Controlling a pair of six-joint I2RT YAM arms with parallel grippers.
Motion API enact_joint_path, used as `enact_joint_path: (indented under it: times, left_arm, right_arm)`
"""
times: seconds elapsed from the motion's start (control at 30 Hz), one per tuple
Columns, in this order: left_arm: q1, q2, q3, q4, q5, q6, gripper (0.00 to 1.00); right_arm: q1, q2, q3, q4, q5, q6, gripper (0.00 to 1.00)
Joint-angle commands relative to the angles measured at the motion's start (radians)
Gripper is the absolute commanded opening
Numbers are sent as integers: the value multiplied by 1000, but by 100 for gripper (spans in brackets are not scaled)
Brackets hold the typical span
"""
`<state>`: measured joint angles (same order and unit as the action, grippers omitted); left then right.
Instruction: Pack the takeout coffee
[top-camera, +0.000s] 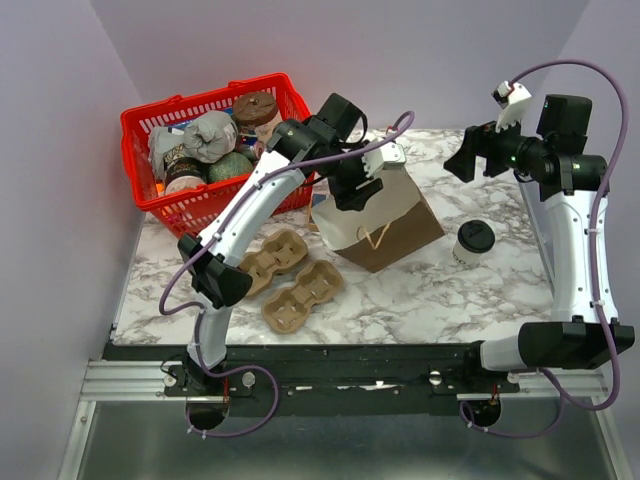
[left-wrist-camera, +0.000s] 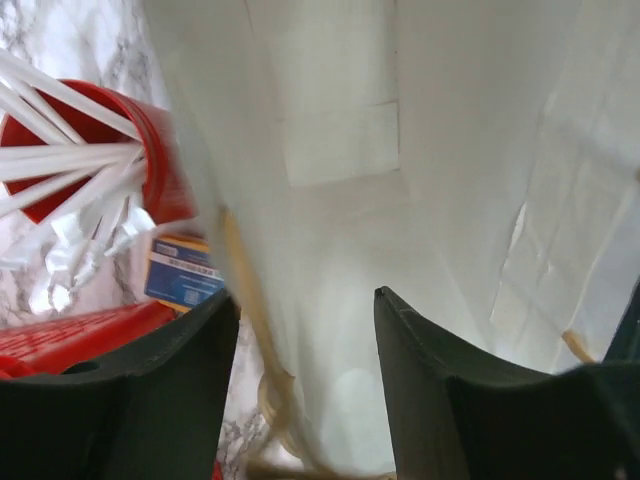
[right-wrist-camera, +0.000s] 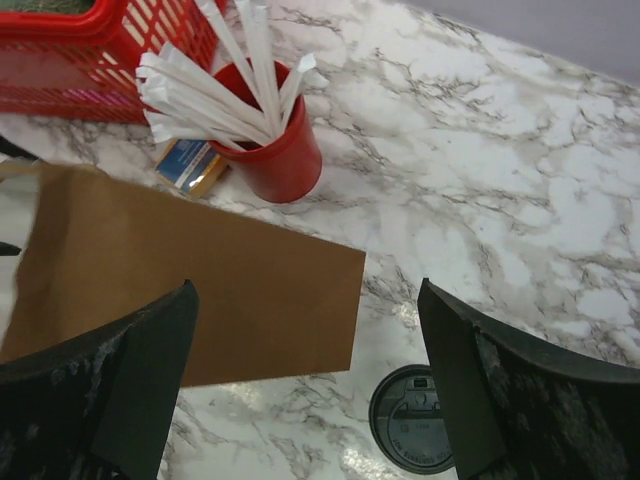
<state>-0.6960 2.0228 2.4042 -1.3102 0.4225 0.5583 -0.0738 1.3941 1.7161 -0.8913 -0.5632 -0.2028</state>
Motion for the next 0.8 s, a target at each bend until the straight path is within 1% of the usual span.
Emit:
enact_joint_path:
  times: [0.0, 0.07, 0.17, 0.27, 0.3, 0.4, 0.43, 0.53, 0.6, 0.7, 0.73, 0.77]
  left_arm:
    - [-5, -25, 12, 138, 8, -90, 77]
    - [-2, -59, -7, 210, 24, -119, 80]
    - [0, -113, -89, 336, 44, -158, 84]
    - [0, -118, -116, 393, 55, -178, 84]
    - [0, -111, -109, 393, 55, -193, 84]
    - [1, -88, -71, 402, 36, -236, 84]
    - [3, -96, -74, 428, 24, -250, 84]
    - [18, -149, -124, 500, 1, -314, 85]
    - [27, -186, -160, 522, -13, -320, 85]
    - [56, -277, -272, 548, -2, -311, 85]
    - [64, -324, -366, 568, 5, -308, 85]
    - [81, -352, -422, 583, 12, -305, 85]
  right_arm:
    - [-3, -3, 27, -37, -165, -179, 100]
    - [-1, -6, 23, -35, -225, -268, 100]
    - [-1, -3, 36, -40, -296, -325, 100]
    - [0, -3, 54, -37, -361, -391, 100]
    - [11, 3, 62, -38, -357, -403, 100]
    - [19, 39, 85, -37, -308, -435, 100]
    - [19, 45, 85, -37, -293, -449, 100]
    - [19, 69, 82, -35, -212, -503, 99]
    - [19, 88, 77, -35, -133, -544, 99]
    - [17, 132, 106, -32, -40, -541, 99]
    - [13, 143, 121, -32, -32, -531, 98]
    - [6, 157, 158, -28, -55, -497, 98]
